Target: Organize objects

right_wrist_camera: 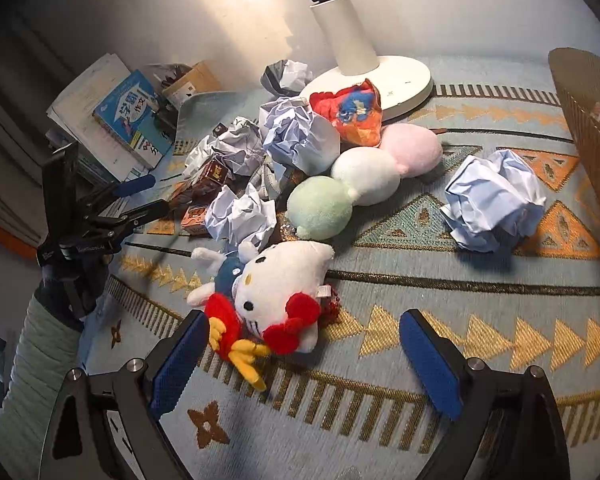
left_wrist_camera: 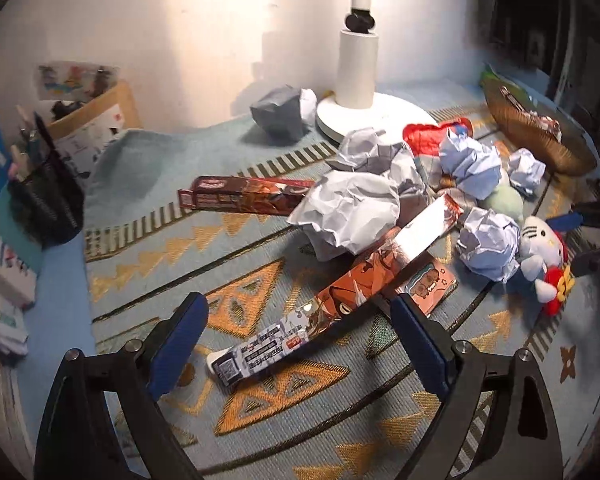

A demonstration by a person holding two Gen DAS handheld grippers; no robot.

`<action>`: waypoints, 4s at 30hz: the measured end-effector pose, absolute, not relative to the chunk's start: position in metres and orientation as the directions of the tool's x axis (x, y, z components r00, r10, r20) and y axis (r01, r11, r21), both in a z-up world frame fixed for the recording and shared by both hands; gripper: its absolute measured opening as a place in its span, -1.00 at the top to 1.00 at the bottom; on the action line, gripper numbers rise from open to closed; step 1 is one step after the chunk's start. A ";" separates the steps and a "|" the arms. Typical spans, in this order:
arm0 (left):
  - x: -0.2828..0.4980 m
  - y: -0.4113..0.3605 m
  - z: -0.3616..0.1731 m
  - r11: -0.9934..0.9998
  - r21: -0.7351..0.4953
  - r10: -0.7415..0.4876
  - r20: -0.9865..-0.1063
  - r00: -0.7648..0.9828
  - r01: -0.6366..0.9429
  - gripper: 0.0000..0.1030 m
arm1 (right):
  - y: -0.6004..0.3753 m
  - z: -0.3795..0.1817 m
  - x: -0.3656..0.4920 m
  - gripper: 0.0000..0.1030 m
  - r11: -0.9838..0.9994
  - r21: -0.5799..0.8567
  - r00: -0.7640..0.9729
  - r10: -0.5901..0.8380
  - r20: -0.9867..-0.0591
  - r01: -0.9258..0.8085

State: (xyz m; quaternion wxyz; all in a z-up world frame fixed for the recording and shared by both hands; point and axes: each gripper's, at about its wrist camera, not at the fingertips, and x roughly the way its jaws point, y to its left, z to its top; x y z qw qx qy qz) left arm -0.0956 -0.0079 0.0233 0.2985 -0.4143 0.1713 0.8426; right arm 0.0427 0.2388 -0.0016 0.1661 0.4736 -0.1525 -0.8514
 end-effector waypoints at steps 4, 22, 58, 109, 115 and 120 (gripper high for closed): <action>-0.099 0.004 0.007 -0.710 0.006 0.370 -0.847 -0.381 -0.704 -0.17 | 0.231 -0.002 0.034 -0.86 -0.894 0.416 -0.495 -0.439 -0.749 0.164; 0.056 -0.020 0.014 -0.901 -0.195 0.358 -0.837 -0.413 -0.387 0.70 | 0.207 0.011 0.106 0.30 -0.909 0.414 -0.570 -0.364 -0.737 0.046; 0.104 0.067 0.046 -0.875 -0.038 0.342 -0.753 -0.562 -0.482 0.74 | 0.211 0.052 0.139 -0.16 -0.968 0.143 -0.668 -0.244 -0.703 0.204; 0.069 0.001 0.045 -0.986 -0.136 0.160 -0.636 -0.755 -0.095 -0.48 | 0.302 0.052 0.152 -0.39 -0.982 0.191 -0.702 -0.132 -0.700 -0.006; 0.049 -0.019 0.009 -0.974 -0.219 0.200 -0.701 -0.685 -0.060 -0.48 | 0.300 0.008 0.130 -0.39 -0.989 0.141 -0.636 -0.080 -0.768 -0.046; 0.046 -0.015 0.001 -0.979 -0.197 0.177 -0.747 -0.640 -0.041 -0.59 | 0.304 0.003 0.124 -0.65 -0.986 0.152 -0.612 -0.079 -0.787 -0.069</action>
